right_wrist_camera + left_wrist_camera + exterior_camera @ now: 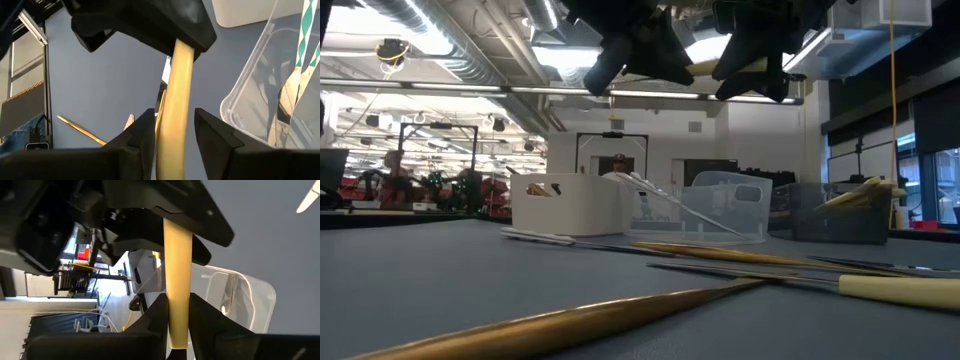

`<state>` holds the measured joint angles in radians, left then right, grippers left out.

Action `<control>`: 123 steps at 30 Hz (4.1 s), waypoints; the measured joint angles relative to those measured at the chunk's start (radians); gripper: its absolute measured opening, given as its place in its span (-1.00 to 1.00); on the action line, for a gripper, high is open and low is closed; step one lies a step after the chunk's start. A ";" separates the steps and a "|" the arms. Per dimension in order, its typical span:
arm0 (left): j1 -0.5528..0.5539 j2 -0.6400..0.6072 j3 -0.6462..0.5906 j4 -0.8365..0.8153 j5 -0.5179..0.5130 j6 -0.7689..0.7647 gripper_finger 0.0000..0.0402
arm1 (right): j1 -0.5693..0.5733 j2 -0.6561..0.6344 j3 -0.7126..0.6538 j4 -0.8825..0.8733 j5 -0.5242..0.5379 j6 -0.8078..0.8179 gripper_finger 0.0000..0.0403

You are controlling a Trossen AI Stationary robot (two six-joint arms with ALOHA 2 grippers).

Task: Sort silverware by color (type)
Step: Put the yellow knife into the black bin

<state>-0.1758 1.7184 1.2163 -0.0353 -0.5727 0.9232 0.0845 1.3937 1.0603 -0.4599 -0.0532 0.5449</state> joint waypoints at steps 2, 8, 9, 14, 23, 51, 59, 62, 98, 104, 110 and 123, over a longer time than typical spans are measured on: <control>0.001 0.000 0.000 -0.005 0.000 0.000 -0.78 | 0.000 0.000 0.000 0.000 -0.001 0.000 -0.36; 0.001 0.000 -0.002 -0.012 0.000 0.003 -0.78 | 0.000 0.000 0.000 -0.003 -0.002 0.000 -0.52; 0.001 0.000 -0.002 -0.013 0.000 0.003 -0.78 | 0.000 0.000 0.000 -0.003 -0.002 0.000 -0.57; 0.001 0.000 -0.002 -0.014 -0.002 0.005 -0.75 | 0.000 0.000 0.000 -0.006 -0.003 0.001 -0.85; 0.001 0.000 -0.002 -0.015 -0.002 0.003 -0.60 | 0.000 0.000 0.000 -0.008 -0.003 0.000 -0.84; -0.100 -0.135 -0.003 -0.191 -0.176 -0.309 -0.60 | -0.134 -0.260 -0.002 -0.506 0.076 0.077 -0.90; -0.085 -0.135 -0.003 -0.355 -0.126 -0.504 -0.60 | -0.131 -0.387 -0.002 -0.736 0.140 0.224 -0.90; -0.083 -0.135 -0.003 -0.384 -0.103 -0.556 -0.60 | -0.131 -0.425 -0.002 -0.799 0.159 0.269 -0.90; -0.087 -0.135 -0.003 -0.405 0.017 -0.607 -0.60 | -0.144 -0.390 -0.239 -0.752 0.209 0.390 -0.89; -0.086 -0.135 -0.003 -0.405 0.017 -0.607 -0.60 | -0.249 -0.305 -0.239 -0.744 0.138 0.335 -0.89; -0.086 -0.135 -0.003 -0.405 0.017 -0.601 -0.60 | -0.336 -0.248 -0.239 -0.734 0.132 0.262 -0.89; -0.086 -0.135 -0.003 -0.405 0.017 -0.599 -0.60 | -0.425 -0.208 -0.237 -0.704 0.059 0.205 -0.83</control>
<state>-0.2619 1.5837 1.2133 -0.4404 -0.5560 0.3241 -0.3410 1.1854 0.8230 -1.1638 0.0057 0.7502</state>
